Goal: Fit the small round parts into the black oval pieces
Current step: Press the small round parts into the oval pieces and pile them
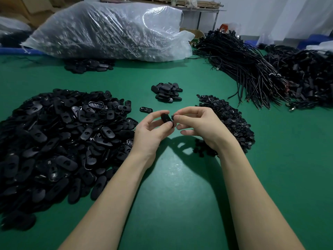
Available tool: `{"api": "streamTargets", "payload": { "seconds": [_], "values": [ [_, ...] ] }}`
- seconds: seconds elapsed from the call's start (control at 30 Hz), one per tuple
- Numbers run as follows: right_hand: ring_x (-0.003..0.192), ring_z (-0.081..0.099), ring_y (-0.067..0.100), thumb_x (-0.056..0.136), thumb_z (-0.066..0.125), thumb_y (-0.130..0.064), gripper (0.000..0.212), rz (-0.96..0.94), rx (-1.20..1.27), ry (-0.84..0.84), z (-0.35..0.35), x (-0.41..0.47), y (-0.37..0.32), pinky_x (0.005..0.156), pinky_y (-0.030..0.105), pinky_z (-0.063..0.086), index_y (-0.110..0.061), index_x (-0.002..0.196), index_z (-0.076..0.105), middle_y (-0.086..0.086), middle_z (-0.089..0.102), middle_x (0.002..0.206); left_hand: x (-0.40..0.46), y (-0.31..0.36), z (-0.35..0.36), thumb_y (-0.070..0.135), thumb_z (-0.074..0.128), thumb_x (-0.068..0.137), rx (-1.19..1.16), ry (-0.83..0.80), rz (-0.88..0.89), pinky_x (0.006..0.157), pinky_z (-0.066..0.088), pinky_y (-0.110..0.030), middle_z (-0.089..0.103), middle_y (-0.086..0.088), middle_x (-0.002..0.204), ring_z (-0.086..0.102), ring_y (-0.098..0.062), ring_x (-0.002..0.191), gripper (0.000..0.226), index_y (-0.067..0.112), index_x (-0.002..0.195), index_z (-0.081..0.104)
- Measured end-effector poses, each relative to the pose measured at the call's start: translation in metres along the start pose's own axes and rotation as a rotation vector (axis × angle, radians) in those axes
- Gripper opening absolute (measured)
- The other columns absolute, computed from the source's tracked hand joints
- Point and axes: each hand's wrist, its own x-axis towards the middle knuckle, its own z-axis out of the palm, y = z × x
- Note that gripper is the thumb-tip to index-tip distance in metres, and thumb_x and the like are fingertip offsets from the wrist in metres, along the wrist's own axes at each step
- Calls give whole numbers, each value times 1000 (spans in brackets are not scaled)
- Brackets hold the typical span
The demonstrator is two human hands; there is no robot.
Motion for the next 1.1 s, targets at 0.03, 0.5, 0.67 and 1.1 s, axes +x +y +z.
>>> {"api": "streamTargets", "payload": {
  "seconds": [0.03, 0.5, 0.67, 1.1],
  "values": [
    [73, 71, 10, 90, 78, -12, 6, 5, -19, 8, -1, 0, -1, 64, 21, 57, -11, 95, 77, 3, 78, 85, 0, 0, 1, -4, 67, 91, -22, 30, 3, 82, 59, -26, 75, -15, 100, 74, -26, 98, 22, 12, 105, 72],
    [64, 71, 10, 88, 79, -7, 4, 3, -148, 139, 3, -4, -16, 61, 20, 58, -8, 92, 81, 8, 77, 73, 1, 0, 2, 4, 59, 99, -144, 36, -13, 78, 59, -24, 78, -14, 94, 76, -24, 92, 9, 7, 104, 66],
    [65, 70, 11, 88, 78, -6, 4, -16, -242, 163, 8, -3, -16, 62, 23, 59, -7, 92, 80, 11, 77, 78, 0, 0, 3, 3, 53, 102, -142, 6, -25, 81, 60, -26, 78, -14, 95, 76, -24, 96, 12, 5, 104, 64],
    [62, 70, 14, 89, 78, -8, 1, -66, -297, 163, 9, 0, -13, 72, 32, 64, -8, 89, 80, 8, 75, 73, 1, 0, 3, 3, 53, 102, -139, -8, -22, 82, 59, -26, 77, -16, 96, 75, -26, 97, 11, 5, 104, 63]
  ]
}}
